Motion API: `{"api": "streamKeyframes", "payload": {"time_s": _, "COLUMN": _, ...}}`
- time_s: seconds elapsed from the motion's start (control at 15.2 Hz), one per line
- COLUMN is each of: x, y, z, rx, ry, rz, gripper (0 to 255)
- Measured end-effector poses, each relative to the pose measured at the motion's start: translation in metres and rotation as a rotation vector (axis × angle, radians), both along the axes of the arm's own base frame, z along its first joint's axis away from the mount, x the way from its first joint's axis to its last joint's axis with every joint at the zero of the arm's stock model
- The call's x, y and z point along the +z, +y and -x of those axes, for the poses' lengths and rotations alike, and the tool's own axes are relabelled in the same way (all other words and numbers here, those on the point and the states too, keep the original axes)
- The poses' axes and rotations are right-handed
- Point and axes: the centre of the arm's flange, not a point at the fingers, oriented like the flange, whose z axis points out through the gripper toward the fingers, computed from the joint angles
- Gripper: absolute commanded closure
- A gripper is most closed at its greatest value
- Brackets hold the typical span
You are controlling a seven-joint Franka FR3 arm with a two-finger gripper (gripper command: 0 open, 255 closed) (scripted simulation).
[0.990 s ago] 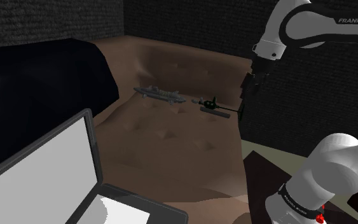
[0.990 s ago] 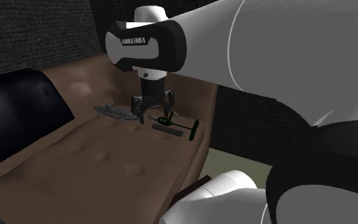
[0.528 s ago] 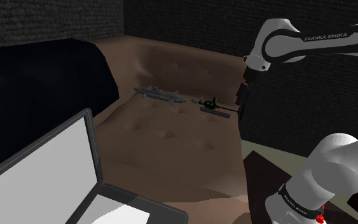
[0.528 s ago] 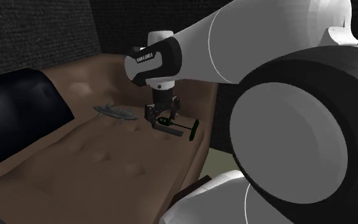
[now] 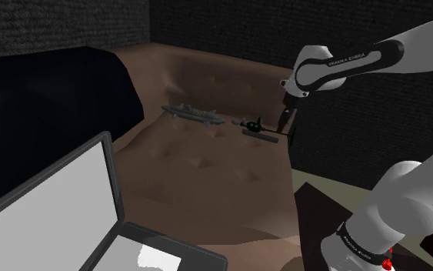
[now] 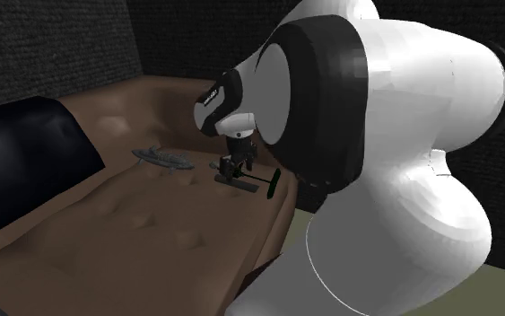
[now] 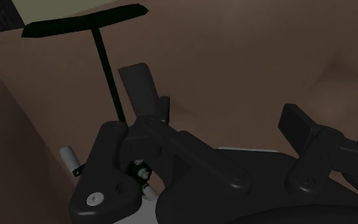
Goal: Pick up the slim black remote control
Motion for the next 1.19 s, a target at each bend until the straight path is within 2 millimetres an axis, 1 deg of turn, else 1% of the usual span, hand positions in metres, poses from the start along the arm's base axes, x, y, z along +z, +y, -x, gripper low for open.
{"api": "streamKeyframes", "payload": {"time_s": 0.13, "x": -0.018, "y": -0.014, "z": -0.013, "rx": 0.044, "ry": -0.003, "rz": 0.006, "gripper": 0}}
{"api": "streamKeyframes", "payload": {"time_s": 0.26, "x": -0.03, "y": -0.026, "z": -0.031, "rx": 0.089, "ry": -0.006, "rz": 0.013, "gripper": 0}}
{"api": "streamKeyframes", "payload": {"time_s": 0.33, "x": -0.039, "y": -0.033, "z": -0.036, "rx": 0.111, "ry": -0.007, "rz": 0.016, "gripper": 0}}
{"api": "streamKeyframes", "payload": {"time_s": 0.4, "x": -0.048, "y": -0.041, "z": -0.045, "rx": 0.133, "ry": -0.009, "rz": 0.02, "gripper": 0}}
{"api": "streamKeyframes", "payload": {"time_s": 0.59, "x": -0.071, "y": -0.053, "z": -0.075, "rx": 0.201, "ry": -0.012, "rz": 0.03, "gripper": 0}}
{"api": "streamKeyframes", "payload": {"time_s": 0.73, "x": -0.082, "y": -0.058, "z": -0.081, "rx": 0.224, "ry": -0.013, "rz": 0.033, "gripper": 0}}
{"api": "streamKeyframes", "payload": {"time_s": 1.12, "x": -0.116, "y": -0.061, "z": -0.083, "rx": 0.232, "ry": -0.013, "rz": 0.034, "gripper": 0}}
{"api": "streamKeyframes", "payload": {"time_s": 1.19, "x": -0.119, "y": -0.061, "z": -0.082, "rx": 0.232, "ry": -0.013, "rz": 0.034, "gripper": 0}}
